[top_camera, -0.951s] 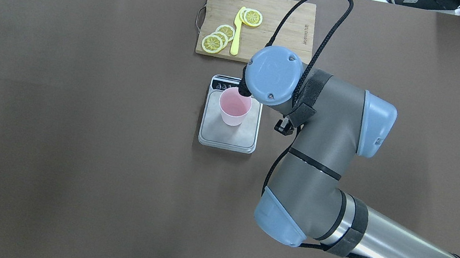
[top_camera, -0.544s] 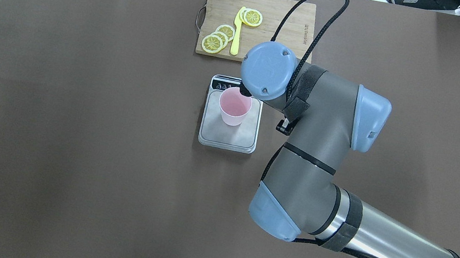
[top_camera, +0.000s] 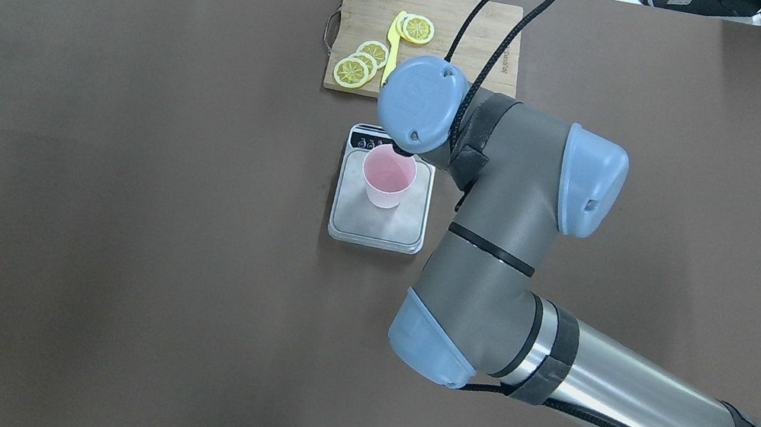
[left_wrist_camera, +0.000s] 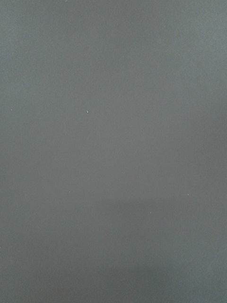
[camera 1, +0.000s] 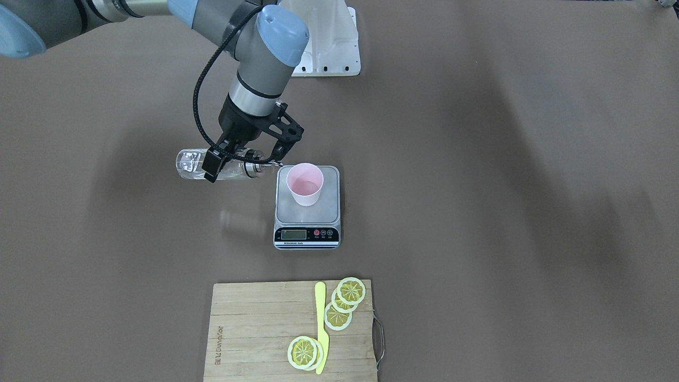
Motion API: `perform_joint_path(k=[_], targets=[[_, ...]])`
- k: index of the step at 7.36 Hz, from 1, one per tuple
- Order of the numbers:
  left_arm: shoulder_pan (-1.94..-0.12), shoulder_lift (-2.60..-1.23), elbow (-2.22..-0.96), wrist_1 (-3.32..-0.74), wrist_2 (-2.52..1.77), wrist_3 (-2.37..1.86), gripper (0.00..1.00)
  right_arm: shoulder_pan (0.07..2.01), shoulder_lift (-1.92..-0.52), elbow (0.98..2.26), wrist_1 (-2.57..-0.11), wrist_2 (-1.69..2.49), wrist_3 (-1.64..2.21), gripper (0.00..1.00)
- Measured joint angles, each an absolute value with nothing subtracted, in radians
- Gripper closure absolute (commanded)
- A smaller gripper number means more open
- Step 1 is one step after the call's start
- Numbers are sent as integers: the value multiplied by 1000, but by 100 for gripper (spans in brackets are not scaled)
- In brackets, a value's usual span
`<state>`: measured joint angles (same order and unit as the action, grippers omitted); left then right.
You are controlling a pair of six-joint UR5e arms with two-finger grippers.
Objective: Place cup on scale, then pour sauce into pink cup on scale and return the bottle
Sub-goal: 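Tilt the sauce bottle with the right gripper to pour into the pink cup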
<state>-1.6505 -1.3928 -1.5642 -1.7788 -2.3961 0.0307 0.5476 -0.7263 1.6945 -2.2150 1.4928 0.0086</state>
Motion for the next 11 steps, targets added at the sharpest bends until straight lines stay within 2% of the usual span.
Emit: perform_joint_path(k=[4,11], targets=[[-1651,-1393,-1549,-1779,-2396,31,2,545,-670,1599,-2252,1464,9,100],[-1651,-1393,-1542,-1779,-2397,31,2,539,-600,1539,-2387,1435,14,100]])
